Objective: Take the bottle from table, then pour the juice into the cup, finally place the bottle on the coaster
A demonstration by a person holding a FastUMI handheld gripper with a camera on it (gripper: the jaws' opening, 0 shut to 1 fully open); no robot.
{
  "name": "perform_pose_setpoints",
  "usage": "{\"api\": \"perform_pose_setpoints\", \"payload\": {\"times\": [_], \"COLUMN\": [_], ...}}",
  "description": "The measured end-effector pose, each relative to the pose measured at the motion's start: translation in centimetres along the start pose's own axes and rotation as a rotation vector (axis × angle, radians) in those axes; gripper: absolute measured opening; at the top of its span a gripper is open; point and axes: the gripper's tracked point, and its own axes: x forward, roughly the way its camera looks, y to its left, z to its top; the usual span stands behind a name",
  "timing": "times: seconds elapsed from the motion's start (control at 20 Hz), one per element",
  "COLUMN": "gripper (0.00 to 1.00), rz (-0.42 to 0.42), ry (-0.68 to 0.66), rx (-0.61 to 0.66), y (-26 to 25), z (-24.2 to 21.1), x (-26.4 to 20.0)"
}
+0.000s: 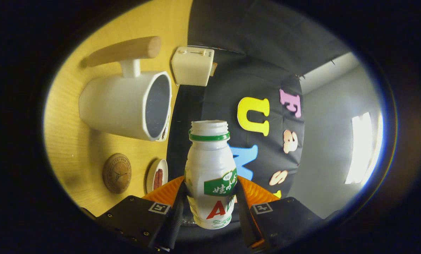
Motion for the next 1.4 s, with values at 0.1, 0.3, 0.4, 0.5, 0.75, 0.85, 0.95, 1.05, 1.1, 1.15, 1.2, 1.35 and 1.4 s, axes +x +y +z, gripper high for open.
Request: {"api": "perform_pose_setpoints", "payload": {"times": [0.1,0.3,0.4,0.5,0.75,0.85,0.95,1.05,1.1,1.15,1.2,1.35,1.4], "gripper": [0.70,0.70,0.70,0.70,0.70,0.70,0.70,0.70,0.70,0.70,0.70,0.70,0.70], "rz": [0.043,0.124,0.150,0.181,0.278,0.296,0.303,0.331,0.341,0.344,0.342,0.325,0.323], "ry": [0.004,0.000,0.000,-0.005,-0.027,-0.024,-0.016,-0.004,0.002,0.004,0.005,0.002,0.005], "rx": [0.141,0.427,0.518,0.608,0.936,1.061,1.151,1.248,1.295,1.347,1.380,1.453,1.473], "y": [0.2,0.7,1.0,1.8,3.5,3.7,4.2,5.5,5.8,6.1,6.3,6.7,6.9], "z": [-0.1,-0.1,0.1,0.4,0.7,0.1,-0.8,-1.2,-1.4,-1.7,-2.0,-2.8,-2.9], "x": [0.2,0.1,0.2,0.2,0.4,0.9,1.5,1.7,1.9,2.0,2.1,2.8,3.0]}}
